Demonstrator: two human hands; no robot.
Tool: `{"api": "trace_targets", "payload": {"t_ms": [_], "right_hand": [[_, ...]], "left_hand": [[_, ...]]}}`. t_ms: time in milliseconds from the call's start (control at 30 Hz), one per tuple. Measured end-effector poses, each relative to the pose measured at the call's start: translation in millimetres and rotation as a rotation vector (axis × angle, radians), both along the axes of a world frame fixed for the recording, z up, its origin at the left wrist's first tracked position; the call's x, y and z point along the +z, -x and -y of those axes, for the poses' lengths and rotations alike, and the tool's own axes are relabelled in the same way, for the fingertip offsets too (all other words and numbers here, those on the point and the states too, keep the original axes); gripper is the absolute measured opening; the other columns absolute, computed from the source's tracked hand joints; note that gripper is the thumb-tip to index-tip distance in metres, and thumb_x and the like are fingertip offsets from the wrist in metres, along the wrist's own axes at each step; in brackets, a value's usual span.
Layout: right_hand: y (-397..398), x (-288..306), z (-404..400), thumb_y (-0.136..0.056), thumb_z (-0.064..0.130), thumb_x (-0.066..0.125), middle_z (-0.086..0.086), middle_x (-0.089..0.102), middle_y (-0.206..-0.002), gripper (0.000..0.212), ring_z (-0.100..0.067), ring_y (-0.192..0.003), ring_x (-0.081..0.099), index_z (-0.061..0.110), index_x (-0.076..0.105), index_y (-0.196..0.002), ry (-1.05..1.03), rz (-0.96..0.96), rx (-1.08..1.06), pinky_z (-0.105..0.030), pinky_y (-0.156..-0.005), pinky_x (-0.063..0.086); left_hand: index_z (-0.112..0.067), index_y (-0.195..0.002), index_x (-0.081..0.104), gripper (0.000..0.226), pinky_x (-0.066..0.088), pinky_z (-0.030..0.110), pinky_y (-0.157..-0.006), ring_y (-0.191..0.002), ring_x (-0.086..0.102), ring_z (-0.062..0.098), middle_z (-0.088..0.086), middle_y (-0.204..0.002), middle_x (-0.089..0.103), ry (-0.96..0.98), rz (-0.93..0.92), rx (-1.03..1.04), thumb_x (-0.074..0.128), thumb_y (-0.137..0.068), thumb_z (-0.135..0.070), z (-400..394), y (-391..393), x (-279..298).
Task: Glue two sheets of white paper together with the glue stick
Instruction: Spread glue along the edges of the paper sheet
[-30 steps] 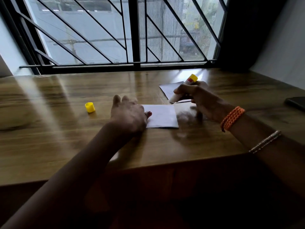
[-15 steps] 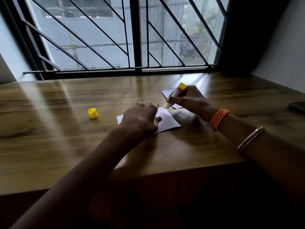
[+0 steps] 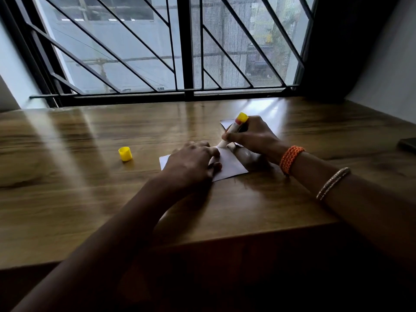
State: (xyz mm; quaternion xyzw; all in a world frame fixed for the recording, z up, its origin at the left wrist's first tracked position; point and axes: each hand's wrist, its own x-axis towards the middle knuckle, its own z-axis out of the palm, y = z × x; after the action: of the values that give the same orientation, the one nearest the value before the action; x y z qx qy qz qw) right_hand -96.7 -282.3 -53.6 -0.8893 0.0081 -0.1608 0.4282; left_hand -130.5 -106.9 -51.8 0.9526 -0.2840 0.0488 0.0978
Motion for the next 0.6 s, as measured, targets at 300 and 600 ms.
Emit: {"api": "trace_targets", "payload": {"t_ms": [300,600], "right_hand": [[9,1,5,-0.069,0.027,0.076,-0.019,0.071,-0.090,0.031,-0.030,-0.086,0.068,0.002,0.070,-0.086,0.025,-0.010,0.009,-0.048,-0.081,0.056],[42,-1,15,-0.068,0.024,0.073,-0.005,0.076,-0.071,0.012,-0.012,-0.050,0.060,0.012,0.073,-0.072,-0.050,-0.064,0.091,-0.022,-0.042,0.045]], "left_hand": [[-0.025,-0.122,0.054,0.035,0.037,0.039,-0.091,-0.122,0.042,0.025,0.000,-0.129,0.051,-0.003,0.001,0.014,0.047,-0.090,-0.037,1,-1,-2],[-0.027,-0.123,0.054,0.036,0.037,0.041,-0.098,-0.125,0.041,0.024,-0.003,-0.132,0.050,0.033,-0.017,0.018,0.048,-0.090,-0.038,-1,-3,-4]]}}
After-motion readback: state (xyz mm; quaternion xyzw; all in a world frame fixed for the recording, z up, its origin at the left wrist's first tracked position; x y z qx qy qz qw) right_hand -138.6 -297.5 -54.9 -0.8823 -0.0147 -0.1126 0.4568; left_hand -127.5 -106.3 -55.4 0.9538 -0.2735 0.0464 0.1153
